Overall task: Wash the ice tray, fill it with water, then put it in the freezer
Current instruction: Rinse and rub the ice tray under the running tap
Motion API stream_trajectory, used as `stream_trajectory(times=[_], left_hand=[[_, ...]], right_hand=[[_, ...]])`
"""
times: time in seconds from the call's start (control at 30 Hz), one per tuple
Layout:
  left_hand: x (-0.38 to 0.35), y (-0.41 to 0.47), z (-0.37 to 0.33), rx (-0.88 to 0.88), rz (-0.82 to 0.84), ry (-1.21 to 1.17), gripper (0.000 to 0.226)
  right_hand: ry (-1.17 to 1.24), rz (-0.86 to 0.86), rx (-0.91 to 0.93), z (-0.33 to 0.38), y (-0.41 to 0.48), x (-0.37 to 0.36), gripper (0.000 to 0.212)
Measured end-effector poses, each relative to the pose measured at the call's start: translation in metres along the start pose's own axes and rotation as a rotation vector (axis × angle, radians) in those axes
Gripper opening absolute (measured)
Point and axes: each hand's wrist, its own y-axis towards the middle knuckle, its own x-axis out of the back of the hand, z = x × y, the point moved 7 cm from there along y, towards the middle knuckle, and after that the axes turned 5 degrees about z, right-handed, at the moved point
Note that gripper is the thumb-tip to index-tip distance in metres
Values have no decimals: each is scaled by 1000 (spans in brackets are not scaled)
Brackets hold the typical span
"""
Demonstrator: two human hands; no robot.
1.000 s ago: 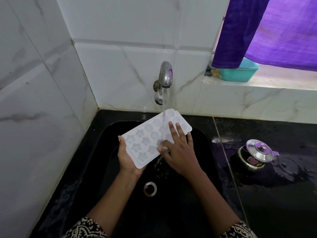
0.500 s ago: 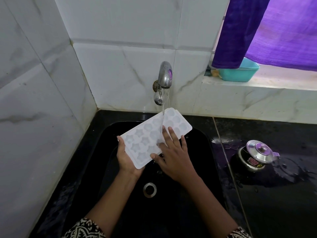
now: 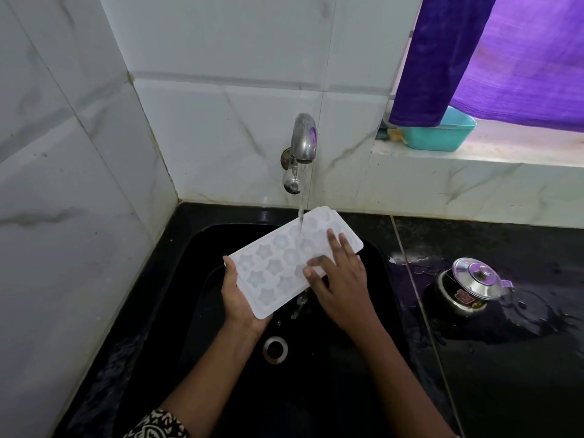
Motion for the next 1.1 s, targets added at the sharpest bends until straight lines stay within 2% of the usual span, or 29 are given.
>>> stream_trajectory(times=[0.07,0.13,0.2,0.3,0.37,0.6,0.67,0.73,0.83,0.9,1.03,1.1], left_hand=[[-4,0,9,27,4,5,81],[-9,2,17,62,26,-3,79],[-16,4,24,93,47,-27,79],[-25,8,31,124,99,-54,81],[-29,10,35,143,126,-70,81],[-27,12,38,182,201,-96,82],[-26,11,45,203,194,-95,82],[-29,10,48,203,221,-135,80],[-25,15,44,182,201,-105,80],[-28,14,43,212,223,-119,82],[-31,15,46,195,199,-93,81],[-31,16,42,159,178,-87,80]], right_hand=[[-21,-48,10,0,4,7,53],[-72,-25,43,4,9,10,55],[-116,41,83,12,15,9,56],[-143,188,109,20,27,1,37],[-154,245,81,22,34,-5,32],[-347,292,117,32,35,-12,44],[-363,244,95,29,36,-8,47],[-365,160,112,33,34,-9,64],[-356,184,154,31,30,-17,80],[-326,182,138,24,32,-11,78],[-351,32,158,32,34,-6,68],[-358,62,192,34,32,-12,70]])
